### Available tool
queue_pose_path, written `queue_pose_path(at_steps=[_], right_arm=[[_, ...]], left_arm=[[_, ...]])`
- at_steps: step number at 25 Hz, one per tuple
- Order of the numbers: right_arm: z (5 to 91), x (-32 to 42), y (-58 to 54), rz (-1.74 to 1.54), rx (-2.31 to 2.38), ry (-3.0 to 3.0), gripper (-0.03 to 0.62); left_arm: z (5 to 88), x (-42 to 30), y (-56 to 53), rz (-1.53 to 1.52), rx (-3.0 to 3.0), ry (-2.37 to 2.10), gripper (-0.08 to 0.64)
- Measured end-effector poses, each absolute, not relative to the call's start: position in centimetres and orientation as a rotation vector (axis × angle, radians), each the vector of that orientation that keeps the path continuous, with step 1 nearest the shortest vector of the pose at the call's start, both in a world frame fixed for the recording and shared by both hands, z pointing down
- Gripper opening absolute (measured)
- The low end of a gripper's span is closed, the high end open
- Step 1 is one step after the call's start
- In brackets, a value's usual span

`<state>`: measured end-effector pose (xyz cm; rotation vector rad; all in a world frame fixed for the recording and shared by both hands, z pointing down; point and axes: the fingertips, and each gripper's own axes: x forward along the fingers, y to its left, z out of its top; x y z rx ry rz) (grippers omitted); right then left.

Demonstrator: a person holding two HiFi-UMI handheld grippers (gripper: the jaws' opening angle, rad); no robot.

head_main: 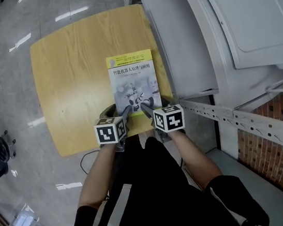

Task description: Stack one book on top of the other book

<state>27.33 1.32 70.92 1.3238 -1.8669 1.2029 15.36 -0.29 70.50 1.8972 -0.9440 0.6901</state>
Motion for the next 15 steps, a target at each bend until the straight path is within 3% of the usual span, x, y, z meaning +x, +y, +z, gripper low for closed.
queue_pose_path(at_steps=[15], right_arm=[[70.8,28.6,4.1,1.163,1.147,-1.982,0.308]], left_arm=[[70.3,15.6,3.0,0.541,1.816,-0.998,0.265]])
